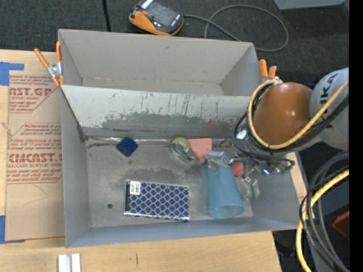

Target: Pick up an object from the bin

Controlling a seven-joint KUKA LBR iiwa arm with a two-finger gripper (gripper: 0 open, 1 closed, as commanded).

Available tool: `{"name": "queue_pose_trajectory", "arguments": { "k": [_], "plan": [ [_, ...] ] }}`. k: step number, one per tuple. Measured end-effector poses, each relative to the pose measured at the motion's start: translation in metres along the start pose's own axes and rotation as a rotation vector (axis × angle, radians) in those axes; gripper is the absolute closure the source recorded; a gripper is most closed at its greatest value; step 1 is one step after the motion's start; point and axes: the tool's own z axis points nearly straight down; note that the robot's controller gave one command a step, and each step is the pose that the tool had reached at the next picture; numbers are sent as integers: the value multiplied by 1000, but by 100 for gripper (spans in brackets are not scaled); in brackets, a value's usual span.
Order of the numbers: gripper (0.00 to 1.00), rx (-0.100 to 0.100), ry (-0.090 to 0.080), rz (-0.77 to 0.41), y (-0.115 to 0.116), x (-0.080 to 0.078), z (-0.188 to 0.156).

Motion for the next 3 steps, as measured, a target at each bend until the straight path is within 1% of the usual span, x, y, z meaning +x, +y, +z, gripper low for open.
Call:
{"name": "queue_pose_trajectory", "arguments": {
  "k": [1,2,3],
  "plan": [
    [0,-1,-2,-68,12,-5,12],
    [100,0,0,-318,36,-20,18],
    [100,0,0,-318,36,-20,18]
  ]
}}
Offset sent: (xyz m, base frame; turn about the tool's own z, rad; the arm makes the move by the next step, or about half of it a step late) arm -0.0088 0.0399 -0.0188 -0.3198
